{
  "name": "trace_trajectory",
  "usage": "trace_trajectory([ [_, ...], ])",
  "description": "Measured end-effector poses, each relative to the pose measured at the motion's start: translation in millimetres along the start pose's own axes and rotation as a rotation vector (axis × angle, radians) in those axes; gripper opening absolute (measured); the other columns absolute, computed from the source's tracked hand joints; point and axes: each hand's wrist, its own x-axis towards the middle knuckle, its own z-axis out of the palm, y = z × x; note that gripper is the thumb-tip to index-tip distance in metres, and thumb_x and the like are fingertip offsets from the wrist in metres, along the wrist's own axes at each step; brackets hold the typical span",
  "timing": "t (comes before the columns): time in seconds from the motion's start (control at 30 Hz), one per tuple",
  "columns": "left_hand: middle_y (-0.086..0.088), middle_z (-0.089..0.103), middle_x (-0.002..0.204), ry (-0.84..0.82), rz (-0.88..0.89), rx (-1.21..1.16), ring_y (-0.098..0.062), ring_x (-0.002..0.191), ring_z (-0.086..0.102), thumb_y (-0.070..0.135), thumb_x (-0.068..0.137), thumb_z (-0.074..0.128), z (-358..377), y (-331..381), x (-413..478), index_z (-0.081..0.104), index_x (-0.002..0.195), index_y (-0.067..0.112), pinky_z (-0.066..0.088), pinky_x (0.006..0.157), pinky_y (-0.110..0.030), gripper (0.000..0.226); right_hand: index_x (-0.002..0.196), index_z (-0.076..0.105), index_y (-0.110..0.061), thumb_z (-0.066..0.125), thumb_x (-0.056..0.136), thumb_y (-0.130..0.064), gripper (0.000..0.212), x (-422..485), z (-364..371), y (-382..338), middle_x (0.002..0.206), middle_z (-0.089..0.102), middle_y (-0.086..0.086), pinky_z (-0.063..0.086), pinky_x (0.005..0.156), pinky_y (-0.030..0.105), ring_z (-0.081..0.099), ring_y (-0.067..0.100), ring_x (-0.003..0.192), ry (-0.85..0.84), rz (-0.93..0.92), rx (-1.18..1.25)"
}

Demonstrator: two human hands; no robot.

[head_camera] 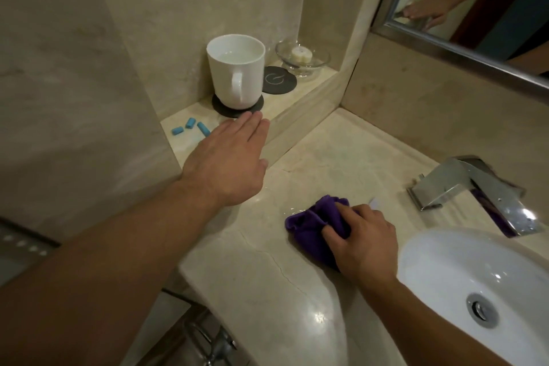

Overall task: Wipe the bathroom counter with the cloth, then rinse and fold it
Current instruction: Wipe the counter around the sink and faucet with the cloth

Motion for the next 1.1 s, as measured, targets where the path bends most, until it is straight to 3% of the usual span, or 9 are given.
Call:
trace_trajectory([
  [0.23, -0.001, 0.024, 0.162, 0.057, -0.067, -0.021, -0.019, 0.147, 0.022, 0.042, 0.101, 0.038, -4.4, 11.6, 0.0, 0.022, 0.155, 0.020, 0.020, 0.119, -0.037, 0.060, 0.091, 0.060, -0.028, 0.053, 0.091, -0.044, 0.018, 38.7, -53.2, 13.6, 0.085, 0.056, -0.004, 0.040, 0.065, 0.032, 0.050, 0.016, 0.074, 0.169, 0.075, 0.148],
  [0.33, -0.008, 0.053, 0.131, 0.162, -0.127, 0.031, -0.023, 0.118, 0.047, 0.040, 0.097, 0.043, -0.9, 25.2, 10.4, 0.049, 0.133, 0.014, 0.040, 0.100, -0.039, 0.045, 0.088, 0.057, -0.031, 0.050, 0.092, -0.045, 0.016, 57.0, -66.8, 27.1, 0.085, 0.056, -0.004, 0.036, 0.061, 0.030, 0.050, 0.011, 0.071, 0.151, 0.135, 0.181],
  [0.43, -0.009, 0.062, 0.111, 0.255, 0.018, 0.005, -0.026, 0.100, 0.055, 0.030, 0.090, 0.051, 4.2, 35.4, 31.7, 0.061, 0.123, 0.011, 0.048, 0.084, -0.041, 0.039, 0.091, 0.059, -0.032, 0.051, 0.093, -0.044, 0.014, 84.7, -72.5, 42.1, 0.089, 0.058, -0.001, 0.040, 0.067, 0.033, 0.054, 0.016, 0.075, 0.122, 0.169, 0.242],
  [0.53, -0.009, 0.059, 0.127, 0.238, 0.140, -0.009, -0.026, 0.116, 0.054, 0.029, 0.088, 0.056, 3.0, 53.5, 64.1, 0.060, 0.131, 0.010, 0.046, 0.095, -0.039, 0.047, 0.093, 0.061, -0.030, 0.050, 0.091, -0.046, 0.020, 113.8, -68.3, 50.0, 0.090, 0.061, 0.000, 0.047, 0.072, 0.037, 0.057, 0.021, 0.081, 0.076, 0.187, 0.270],
  [0.63, -0.011, 0.042, 0.152, 0.152, 0.133, 0.026, -0.027, 0.140, 0.036, 0.032, 0.092, 0.057, 3.6, 65.6, 99.0, 0.044, 0.145, 0.009, 0.028, 0.116, -0.037, 0.060, 0.092, 0.060, -0.029, 0.046, 0.090, -0.049, 0.025, 139.2, -56.6, 46.9, 0.090, 0.062, -0.001, 0.052, 0.078, 0.041, 0.059, 0.022, 0.081, 0.051, 0.183, 0.279],
  [0.73, -0.009, 0.037, 0.155, 0.130, 0.118, 0.102, -0.025, 0.142, 0.034, 0.034, 0.093, 0.053, 4.1, 68.6, 124.4, 0.038, 0.149, 0.011, 0.025, 0.117, -0.037, 0.063, 0.098, 0.059, -0.031, 0.043, 0.092, -0.048, 0.024, 171.8, -52.3, 45.2, 0.096, 0.063, 0.000, 0.051, 0.084, 0.043, 0.060, 0.025, 0.088, 0.021, 0.222, 0.277],
  [0.83, -0.004, 0.043, 0.152, 0.120, 0.114, 0.131, -0.022, 0.135, 0.042, 0.036, 0.095, 0.051, 2.4, 69.8, 144.1, 0.039, 0.148, 0.017, 0.036, 0.110, -0.037, 0.058, 0.115, 0.056, -0.029, 0.043, 0.095, -0.047, 0.030, 206.0, -58.6, 58.5, 0.113, 0.060, 0.007, 0.048, 0.094, 0.048, 0.058, 0.033, 0.104, 0.039, 0.292, 0.218],
  [0.97, -0.008, 0.054, 0.138, 0.090, 0.166, 0.088, -0.027, 0.122, 0.051, 0.032, 0.083, 0.055, 1.6, 65.6, 165.3, 0.054, 0.134, 0.013, 0.049, 0.099, -0.043, 0.054, 0.141, 0.031, -0.028, 0.045, 0.097, -0.053, 0.053, 219.9, -51.2, 73.8, 0.140, 0.039, 0.014, 0.035, 0.103, 0.060, 0.040, 0.040, 0.129, 0.003, 0.461, 0.119],
  [1.1, -0.004, 0.053, 0.140, 0.123, 0.172, -0.020, -0.023, 0.127, 0.048, 0.041, 0.081, 0.053, 8.5, 59.6, 167.5, 0.058, 0.133, 0.019, 0.044, 0.101, -0.041, 0.057, 0.154, 0.006, -0.038, 0.037, 0.092, -0.070, 0.077, 201.6, -25.3, 77.2, 0.157, 0.023, 0.013, 0.025, 0.112, 0.064, 0.021, 0.039, 0.146, -0.013, 0.379, -0.105],
])
